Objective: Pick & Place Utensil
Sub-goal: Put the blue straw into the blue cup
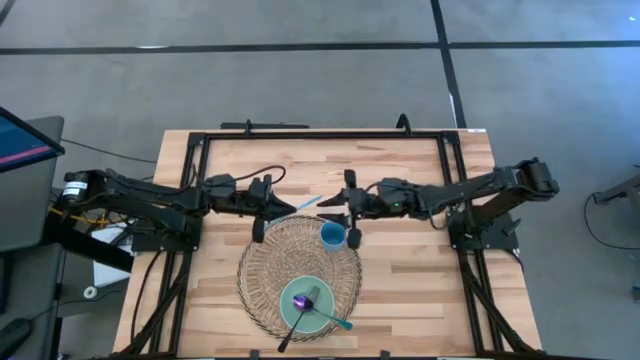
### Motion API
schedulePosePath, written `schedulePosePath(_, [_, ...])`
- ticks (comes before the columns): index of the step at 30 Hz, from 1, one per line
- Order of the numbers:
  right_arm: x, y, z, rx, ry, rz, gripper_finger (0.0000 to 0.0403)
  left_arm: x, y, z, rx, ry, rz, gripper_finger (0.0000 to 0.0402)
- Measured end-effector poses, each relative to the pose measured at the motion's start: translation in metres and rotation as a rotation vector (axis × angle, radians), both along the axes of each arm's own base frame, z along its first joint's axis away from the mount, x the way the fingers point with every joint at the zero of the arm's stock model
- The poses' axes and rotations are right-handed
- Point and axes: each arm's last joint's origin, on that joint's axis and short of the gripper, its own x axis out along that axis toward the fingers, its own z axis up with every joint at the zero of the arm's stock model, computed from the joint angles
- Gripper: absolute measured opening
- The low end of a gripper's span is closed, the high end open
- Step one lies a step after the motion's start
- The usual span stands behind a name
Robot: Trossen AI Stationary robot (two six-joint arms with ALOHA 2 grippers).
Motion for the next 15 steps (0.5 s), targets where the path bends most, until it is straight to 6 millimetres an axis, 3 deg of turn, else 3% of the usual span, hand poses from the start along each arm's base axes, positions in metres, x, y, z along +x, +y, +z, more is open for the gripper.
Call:
schedulePosePath(6, [0.014, -0.002, 0.004, 0.000, -0.006, -0.010, 0.0113, 0.000, -0.007, 0.001, 0.036, -0.010, -0.044, 0.0010])
schedulePosePath(15, [0.013, 0.000, 0.011, 0.023, -0.024, -0.008, 0.0113, 0.000, -0.012, 0.001, 0.061, -0.015, -0.074, 0.0008])
